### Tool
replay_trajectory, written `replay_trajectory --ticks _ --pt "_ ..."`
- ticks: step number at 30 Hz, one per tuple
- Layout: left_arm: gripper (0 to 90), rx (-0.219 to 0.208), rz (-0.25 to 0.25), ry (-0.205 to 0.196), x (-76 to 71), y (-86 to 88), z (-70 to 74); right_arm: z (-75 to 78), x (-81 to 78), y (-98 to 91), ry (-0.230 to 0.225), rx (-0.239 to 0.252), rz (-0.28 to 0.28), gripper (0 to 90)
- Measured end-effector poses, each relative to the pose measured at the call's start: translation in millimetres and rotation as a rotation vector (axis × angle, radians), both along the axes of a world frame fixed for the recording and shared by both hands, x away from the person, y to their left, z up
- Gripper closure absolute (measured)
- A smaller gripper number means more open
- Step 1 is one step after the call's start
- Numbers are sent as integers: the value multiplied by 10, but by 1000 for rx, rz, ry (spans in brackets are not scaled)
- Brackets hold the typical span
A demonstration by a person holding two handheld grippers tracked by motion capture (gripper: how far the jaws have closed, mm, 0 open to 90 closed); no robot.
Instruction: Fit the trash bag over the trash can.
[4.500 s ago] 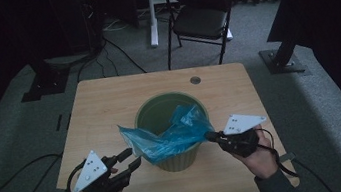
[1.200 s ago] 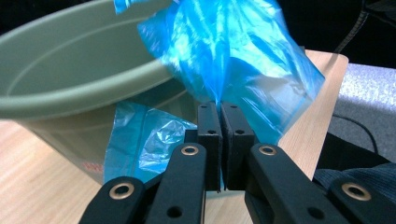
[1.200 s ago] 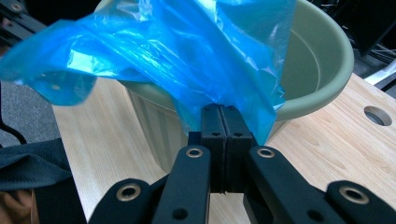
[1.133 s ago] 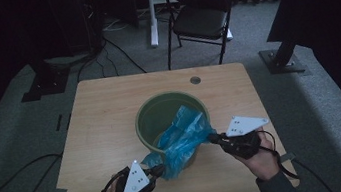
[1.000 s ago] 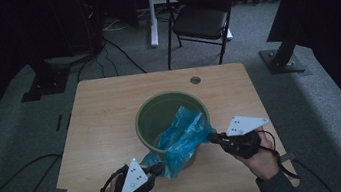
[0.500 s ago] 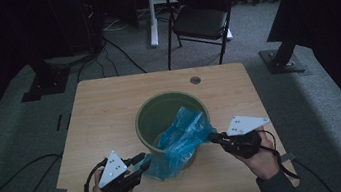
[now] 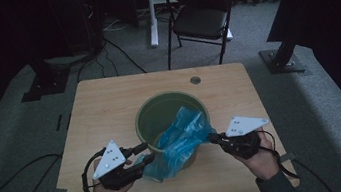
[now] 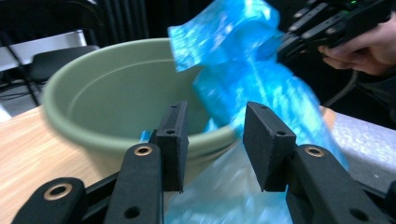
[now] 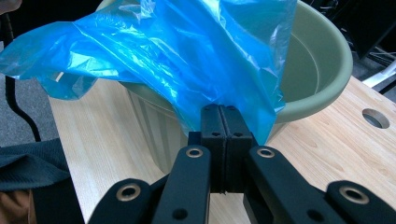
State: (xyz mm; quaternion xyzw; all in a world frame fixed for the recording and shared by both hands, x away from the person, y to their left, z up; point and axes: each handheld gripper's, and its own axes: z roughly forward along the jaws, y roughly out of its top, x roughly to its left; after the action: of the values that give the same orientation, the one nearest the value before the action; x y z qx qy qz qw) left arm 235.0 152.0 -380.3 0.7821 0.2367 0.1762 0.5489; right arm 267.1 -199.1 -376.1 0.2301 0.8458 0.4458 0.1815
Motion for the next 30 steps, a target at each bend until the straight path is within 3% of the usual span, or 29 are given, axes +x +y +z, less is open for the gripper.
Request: replay_trajectory --ticks 9,13,17,21,25,30 --pt "608 -7 -94 35 174 -298 87 3 -2 12 -4 2 5 899" --pt "613 -11 -105 47 215 -352 98 6 -3 17 -6 2 6 900" --pt "627 -5 -121 120 363 -493 111 8 -3 25 -9 2 8 899" --pt "680 32 -107 144 442 -586 79 10 -2 20 -12 5 10 899" --pt "878 38 -68 136 475 -592 72 20 -8 2 -14 8 6 899" --pt "900 35 -22 124 491 -496 88 27 0 -41 -18 14 1 899"
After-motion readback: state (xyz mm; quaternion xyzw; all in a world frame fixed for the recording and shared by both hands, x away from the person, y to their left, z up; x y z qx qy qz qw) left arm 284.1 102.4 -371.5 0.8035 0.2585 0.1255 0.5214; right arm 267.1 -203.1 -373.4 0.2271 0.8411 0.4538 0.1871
